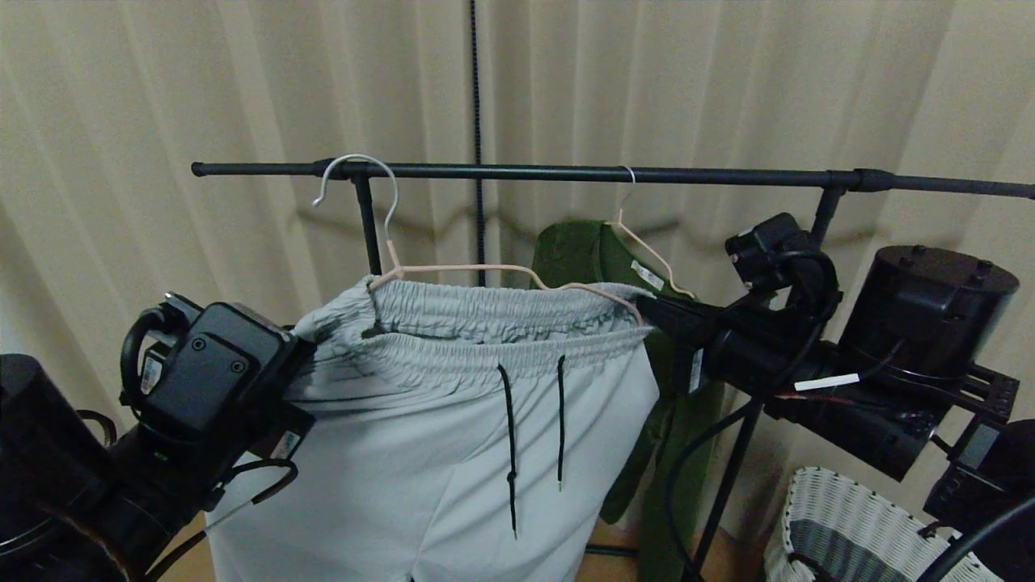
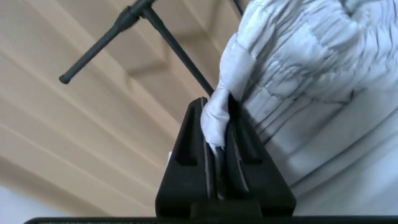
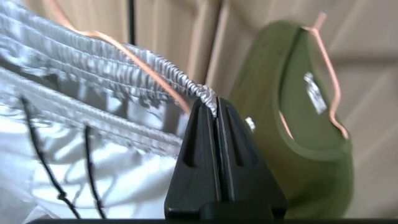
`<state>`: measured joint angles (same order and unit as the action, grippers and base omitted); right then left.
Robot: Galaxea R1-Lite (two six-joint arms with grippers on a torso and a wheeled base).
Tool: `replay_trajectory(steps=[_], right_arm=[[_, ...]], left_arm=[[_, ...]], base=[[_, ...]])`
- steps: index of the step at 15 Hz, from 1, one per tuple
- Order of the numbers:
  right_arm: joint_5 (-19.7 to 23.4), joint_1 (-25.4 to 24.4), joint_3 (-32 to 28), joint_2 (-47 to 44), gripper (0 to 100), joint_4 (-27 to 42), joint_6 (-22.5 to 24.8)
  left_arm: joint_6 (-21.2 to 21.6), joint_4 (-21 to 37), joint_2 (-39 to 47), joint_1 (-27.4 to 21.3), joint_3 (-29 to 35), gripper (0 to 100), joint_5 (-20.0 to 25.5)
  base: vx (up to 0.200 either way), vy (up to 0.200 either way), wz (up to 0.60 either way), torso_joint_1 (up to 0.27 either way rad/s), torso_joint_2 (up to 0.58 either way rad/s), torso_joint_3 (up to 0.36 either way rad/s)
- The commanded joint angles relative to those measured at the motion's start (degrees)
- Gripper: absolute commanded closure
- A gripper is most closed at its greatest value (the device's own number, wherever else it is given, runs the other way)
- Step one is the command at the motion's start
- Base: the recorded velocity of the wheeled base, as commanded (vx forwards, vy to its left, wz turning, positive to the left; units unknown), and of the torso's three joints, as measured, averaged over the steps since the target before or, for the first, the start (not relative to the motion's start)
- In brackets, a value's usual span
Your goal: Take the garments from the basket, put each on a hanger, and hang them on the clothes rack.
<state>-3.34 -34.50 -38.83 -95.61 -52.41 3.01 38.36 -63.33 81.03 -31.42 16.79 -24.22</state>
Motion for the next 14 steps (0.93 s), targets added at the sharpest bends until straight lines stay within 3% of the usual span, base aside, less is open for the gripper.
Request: replay_trajectory(steps=[1, 5, 10, 12, 14], right_arm=[[0.18, -1.89, -0.81, 0.51, 100, 0.11, 0.33], [0.0, -1.54, -0.37, 2.01, 100, 0.9, 1.47], [0.18, 0.84, -0.64, 7.98, 100, 8.29, 1.56], [0.35, 0.31, -1.08, 9.92, 100, 11.27, 1.56], [0.26, -3.56, -0.72, 10.09, 100, 14.0, 1.56]], left_arm=[[0.75, 0.05, 0.0, 0.3, -1.58, 100, 0.14], [3.3, -1.09, 0.0, 3.38, -3.16, 100, 0.32], [4.18, -2.06, -0.08, 6.72, -2.64, 100, 0.32], [4.35, -2.32, 0.0, 6.72, -2.72, 100, 0.32], [4.26, -2.32, 0.0, 6.19, -2.02, 100, 1.2]], base=[[0.0, 0.0, 0.0, 0.0, 0.0, 0.0], [0.0, 0.0, 0.0, 0.0, 0.0, 0.0], [0.0, 0.0, 0.0, 0.0, 0.0, 0.0], [0.0, 0.0, 0.0, 0.0, 0.0, 0.0], [0.0, 0.0, 0.0, 0.0, 0.0, 0.0]])
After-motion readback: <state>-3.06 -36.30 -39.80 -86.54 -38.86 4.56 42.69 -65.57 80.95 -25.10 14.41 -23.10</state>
